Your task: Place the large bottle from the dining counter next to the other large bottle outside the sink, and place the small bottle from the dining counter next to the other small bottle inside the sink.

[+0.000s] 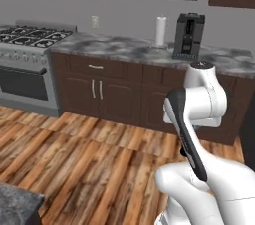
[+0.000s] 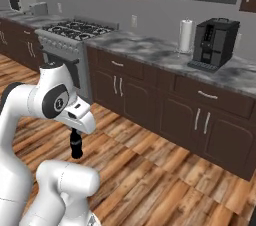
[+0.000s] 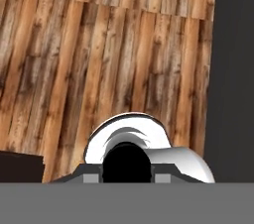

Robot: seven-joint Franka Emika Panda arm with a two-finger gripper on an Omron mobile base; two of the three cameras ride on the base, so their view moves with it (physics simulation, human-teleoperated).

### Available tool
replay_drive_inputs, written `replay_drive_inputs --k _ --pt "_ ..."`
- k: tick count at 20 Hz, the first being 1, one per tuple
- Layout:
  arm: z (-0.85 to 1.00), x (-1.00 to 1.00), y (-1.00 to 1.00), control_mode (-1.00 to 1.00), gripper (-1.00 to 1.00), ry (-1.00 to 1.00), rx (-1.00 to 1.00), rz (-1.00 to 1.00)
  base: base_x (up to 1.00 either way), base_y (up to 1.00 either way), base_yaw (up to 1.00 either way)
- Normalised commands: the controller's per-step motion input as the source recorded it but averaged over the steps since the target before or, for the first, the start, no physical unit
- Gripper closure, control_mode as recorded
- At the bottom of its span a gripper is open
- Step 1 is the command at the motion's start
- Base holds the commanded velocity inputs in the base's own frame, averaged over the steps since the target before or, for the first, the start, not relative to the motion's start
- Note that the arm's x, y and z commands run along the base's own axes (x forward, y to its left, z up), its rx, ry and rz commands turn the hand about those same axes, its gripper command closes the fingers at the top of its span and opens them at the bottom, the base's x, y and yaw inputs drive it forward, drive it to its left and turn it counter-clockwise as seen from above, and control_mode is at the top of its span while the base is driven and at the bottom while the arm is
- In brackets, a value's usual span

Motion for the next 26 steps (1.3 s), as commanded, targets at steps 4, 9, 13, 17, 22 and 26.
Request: replay_drive_inputs --k 4,9,13,17,22,26 --pt "0.0 0.0 0.0 1.0 1.0 0.0 0.0 0.0 0.26 -0.75 0.16" --pt "0.0 0.0 0.0 1.0 1.0 0.0 0.0 0.0 0.39 -0.56 0.06" --pt "0.0 0.0 0.0 1.0 1.0 0.0 0.0 0.0 0.73 -0.36 0.1" --pt "0.0 0.0 0.0 1.0 1.0 0.0 0.0 0.0 0.84 -0.32 0.17" --pt "0.0 0.0 0.0 1.0 1.0 0.0 0.0 0.0 0.79 -0.09 0.27" --pt "0.0 0.0 0.0 1.0 1.0 0.0 0.0 0.0 0.62 0.38 0.24"
